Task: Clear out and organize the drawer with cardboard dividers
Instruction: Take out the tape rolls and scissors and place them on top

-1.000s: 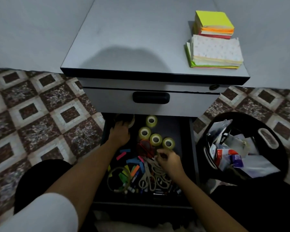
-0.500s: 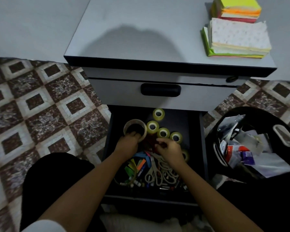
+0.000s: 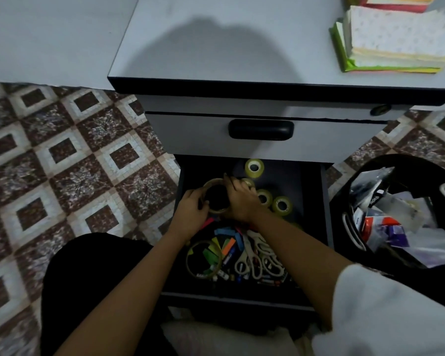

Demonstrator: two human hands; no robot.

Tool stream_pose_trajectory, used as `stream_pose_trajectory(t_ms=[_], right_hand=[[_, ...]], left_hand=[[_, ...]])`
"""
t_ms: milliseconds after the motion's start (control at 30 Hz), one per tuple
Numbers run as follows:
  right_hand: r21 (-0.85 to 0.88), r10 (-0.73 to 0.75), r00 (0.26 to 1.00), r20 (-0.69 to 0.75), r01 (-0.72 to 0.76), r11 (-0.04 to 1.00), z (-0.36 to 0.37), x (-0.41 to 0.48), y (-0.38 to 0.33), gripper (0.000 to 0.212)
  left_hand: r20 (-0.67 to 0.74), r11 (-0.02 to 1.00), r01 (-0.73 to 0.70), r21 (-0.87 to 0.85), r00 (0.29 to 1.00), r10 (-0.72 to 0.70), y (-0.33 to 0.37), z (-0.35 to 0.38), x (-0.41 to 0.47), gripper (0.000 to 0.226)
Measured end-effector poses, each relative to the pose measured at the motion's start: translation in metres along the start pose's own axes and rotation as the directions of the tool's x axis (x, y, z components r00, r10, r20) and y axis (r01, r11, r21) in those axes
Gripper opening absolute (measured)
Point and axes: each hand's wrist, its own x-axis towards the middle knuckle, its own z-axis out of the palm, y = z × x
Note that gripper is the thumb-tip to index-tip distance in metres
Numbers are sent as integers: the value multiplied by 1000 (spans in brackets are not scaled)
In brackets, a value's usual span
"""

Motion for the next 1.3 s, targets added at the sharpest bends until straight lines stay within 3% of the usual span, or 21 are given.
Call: stream_pose_trajectory(t_ms=[100,300,500,600,1067,1300], right_hand=[[-5,-2,1000,-7,2,1000,1,4,-2,111],[189,33,995,-96,-14,982,-14,-10,6,100],[272,95,980,-175,-44,961,-30,-56,32,104],[295,99,977,-188,-40,955,-24,-80,38,105],[374,150,974,-172,-76,924,-16,-124,24,103],[504,118,968,-224,12,863,-48,-145,15,110]], left_hand=[[54,1000,-5,19,999,4,-3,0,-4,41],[272,987,-1,162,961,-43,-11,13,-23,45],[443,896,27,442,863,-244,-25,31,-51,91],[467,867,36,497,831,-303,-30,33,-54,101],[455,859,-91,503,873,-174,-23,29,-69,96],[381,952,-155,262,923,46,22,-15,-66,115]])
